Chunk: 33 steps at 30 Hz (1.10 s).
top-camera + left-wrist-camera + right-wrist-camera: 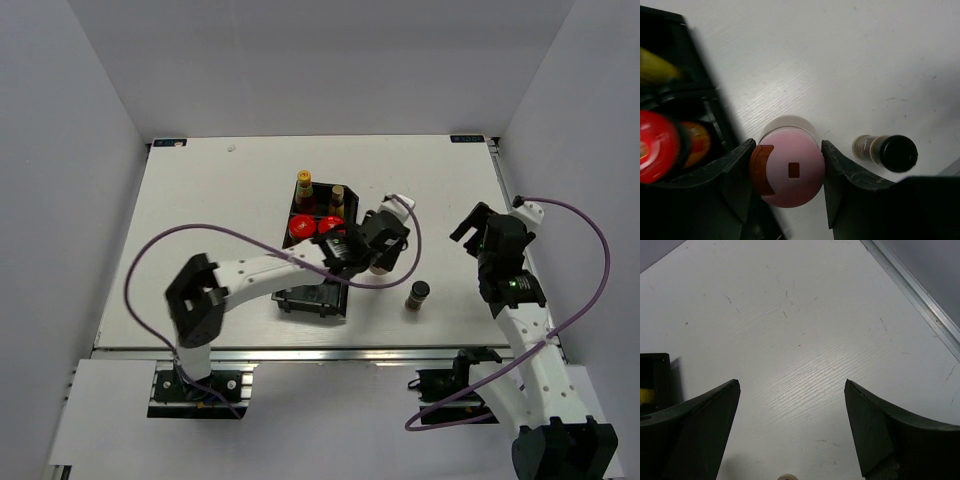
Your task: Organize the condiment bottles
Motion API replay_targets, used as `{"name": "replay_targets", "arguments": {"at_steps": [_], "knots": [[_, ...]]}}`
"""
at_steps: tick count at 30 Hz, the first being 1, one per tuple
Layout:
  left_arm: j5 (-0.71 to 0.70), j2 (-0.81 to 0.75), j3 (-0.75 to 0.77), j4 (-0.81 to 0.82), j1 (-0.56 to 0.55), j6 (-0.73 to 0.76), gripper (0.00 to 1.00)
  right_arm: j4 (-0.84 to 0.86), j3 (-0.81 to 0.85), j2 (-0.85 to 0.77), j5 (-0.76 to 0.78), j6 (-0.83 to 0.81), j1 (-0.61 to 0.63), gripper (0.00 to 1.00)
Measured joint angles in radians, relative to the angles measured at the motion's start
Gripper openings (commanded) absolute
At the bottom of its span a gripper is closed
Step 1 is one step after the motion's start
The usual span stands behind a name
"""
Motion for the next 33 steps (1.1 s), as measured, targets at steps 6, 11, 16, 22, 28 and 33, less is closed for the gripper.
{"name": "replay_targets", "arguments": {"at_steps": [6,11,16,22,28,33], "knots": [[-0.13,-0.358,-0.182,-0.021,0.002,-0.064,0.35,0.005,0.0,0.043,-0.021,-0.003,0.0,0.89],[-0.206,-0.564,-0.346,-0.08,0.034,-0.155,0.35,0.014,0.0,0.06,-0.025,-0.003,0.0,0.89],[-0.229,-0.689,-0.499,-0.137,0.117,-0.212,0.36,0.019,0.0,0.098,-0.01,-0.003,0.0,0.89],[-0.196,-0.77,-0.585,-0.128,0.211,-0.216,0.37,0.018,0.0,0.127,-0.029,-0.004,0.0,0.89],[-0.128,-0.763,-0.639,-0.093,0.245,-0.203,0.37,0.011,0.0,0.105,-0.041,-0.007,0.0,0.89],[-0.082,-0.757,-0.65,-0.076,0.245,-0.196,0.37,0.01,0.0,0.089,-0.041,-0.008,0.0,0.89]]}}
